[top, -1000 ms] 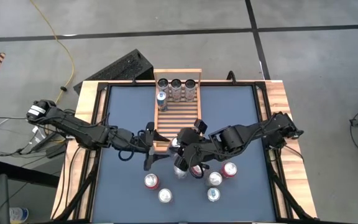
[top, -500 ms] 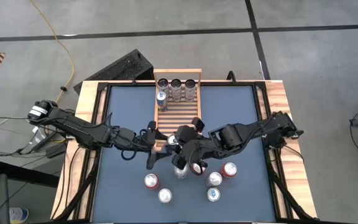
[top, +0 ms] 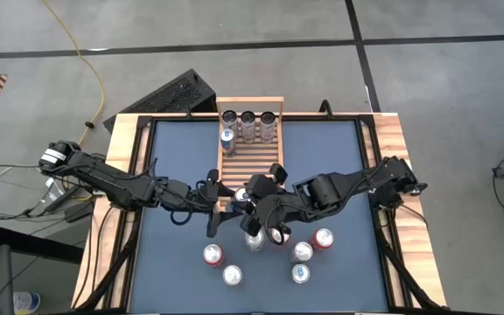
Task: Place canned beverage on shelf
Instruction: Put the left blue soda can on the shelf aligned with the other blue soda can
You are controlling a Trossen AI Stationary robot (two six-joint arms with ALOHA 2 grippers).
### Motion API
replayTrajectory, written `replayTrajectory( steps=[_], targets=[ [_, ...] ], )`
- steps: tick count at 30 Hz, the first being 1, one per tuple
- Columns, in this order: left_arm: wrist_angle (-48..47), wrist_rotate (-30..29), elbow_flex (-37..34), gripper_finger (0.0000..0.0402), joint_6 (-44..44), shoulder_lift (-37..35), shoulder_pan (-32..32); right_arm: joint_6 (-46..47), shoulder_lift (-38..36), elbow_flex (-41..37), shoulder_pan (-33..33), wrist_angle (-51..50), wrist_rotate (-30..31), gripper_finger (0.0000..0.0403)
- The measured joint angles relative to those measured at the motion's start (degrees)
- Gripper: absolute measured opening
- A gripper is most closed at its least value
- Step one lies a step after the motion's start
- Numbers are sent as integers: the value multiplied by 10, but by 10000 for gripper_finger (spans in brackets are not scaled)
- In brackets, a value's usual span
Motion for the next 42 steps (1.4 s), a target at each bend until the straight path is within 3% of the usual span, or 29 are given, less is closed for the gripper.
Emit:
replayTrajectory(
  steps=[6, 12, 25, 36, 42],
  targets=[
    [-1, -2, 0, 224, 0, 0, 0, -6, 0, 0, 0, 1, 0, 204],
    [-4, -5, 0, 229, 0, 0, 0, -79, 0, 0, 1, -2, 0, 230],
    [9, 5, -1, 229, -16, 0, 0, -152, -31, 0, 33, -14, 10, 234],
    [180, 160, -1, 229, 23, -9, 0, -195, -59, -7, 205, -31, 248, 234],
    [238, 201, -10, 229, 35, -9, 0, -109, -57, -130, 239, 12, 347, 235]
  ],
)
